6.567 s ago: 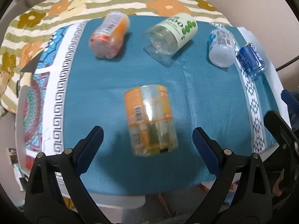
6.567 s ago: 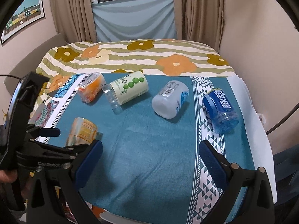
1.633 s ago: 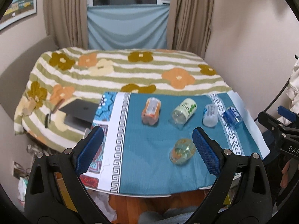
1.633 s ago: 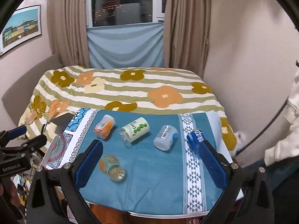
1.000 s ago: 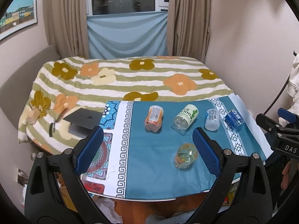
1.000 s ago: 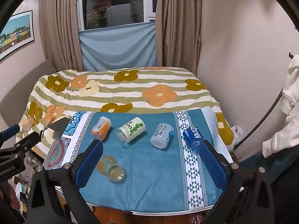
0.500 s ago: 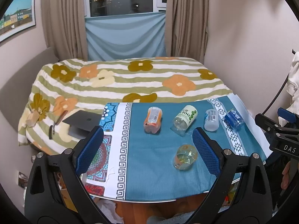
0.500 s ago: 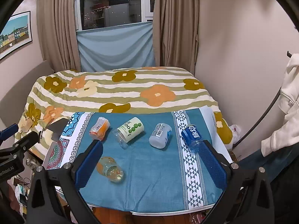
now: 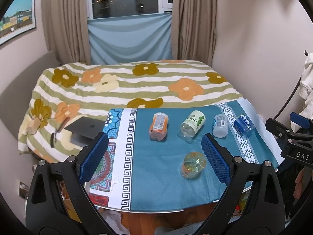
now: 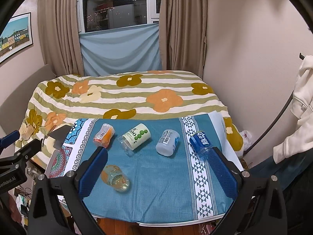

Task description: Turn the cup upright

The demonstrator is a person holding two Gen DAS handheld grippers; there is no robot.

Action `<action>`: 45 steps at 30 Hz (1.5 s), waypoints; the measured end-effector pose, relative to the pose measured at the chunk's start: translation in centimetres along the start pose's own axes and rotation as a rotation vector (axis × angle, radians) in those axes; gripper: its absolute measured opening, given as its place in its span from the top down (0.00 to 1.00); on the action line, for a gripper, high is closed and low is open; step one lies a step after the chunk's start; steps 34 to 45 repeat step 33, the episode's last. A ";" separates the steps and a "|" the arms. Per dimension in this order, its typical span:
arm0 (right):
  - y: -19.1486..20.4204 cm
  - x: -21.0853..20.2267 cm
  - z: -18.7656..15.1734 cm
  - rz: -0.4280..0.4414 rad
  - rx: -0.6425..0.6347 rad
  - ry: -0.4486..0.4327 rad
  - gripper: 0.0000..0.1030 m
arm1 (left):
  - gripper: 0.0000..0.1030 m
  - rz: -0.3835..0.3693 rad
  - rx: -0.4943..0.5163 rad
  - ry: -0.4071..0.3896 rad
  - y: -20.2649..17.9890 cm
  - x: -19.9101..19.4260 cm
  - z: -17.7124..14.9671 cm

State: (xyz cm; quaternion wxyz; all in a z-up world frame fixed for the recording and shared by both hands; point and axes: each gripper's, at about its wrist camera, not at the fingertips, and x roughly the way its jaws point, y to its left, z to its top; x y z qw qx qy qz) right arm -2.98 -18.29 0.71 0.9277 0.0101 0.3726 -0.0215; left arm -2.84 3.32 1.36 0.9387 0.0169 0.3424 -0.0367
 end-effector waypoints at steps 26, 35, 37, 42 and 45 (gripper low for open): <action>-0.3 0.2 0.0 -0.001 0.001 -0.002 0.01 | 0.02 -0.003 0.017 -0.016 -0.5 0.1 0.5; -0.3 0.2 0.0 0.000 0.000 -0.003 0.01 | 0.02 0.003 0.016 -0.022 -0.2 0.0 0.4; -0.3 0.2 0.0 0.000 0.000 -0.003 0.01 | 0.02 0.003 0.016 -0.022 -0.2 0.0 0.4; -0.3 0.2 0.0 0.000 0.000 -0.003 0.01 | 0.02 0.003 0.016 -0.022 -0.2 0.0 0.4; -0.3 0.2 0.0 0.000 0.000 -0.003 0.01 | 0.02 0.003 0.016 -0.022 -0.2 0.0 0.4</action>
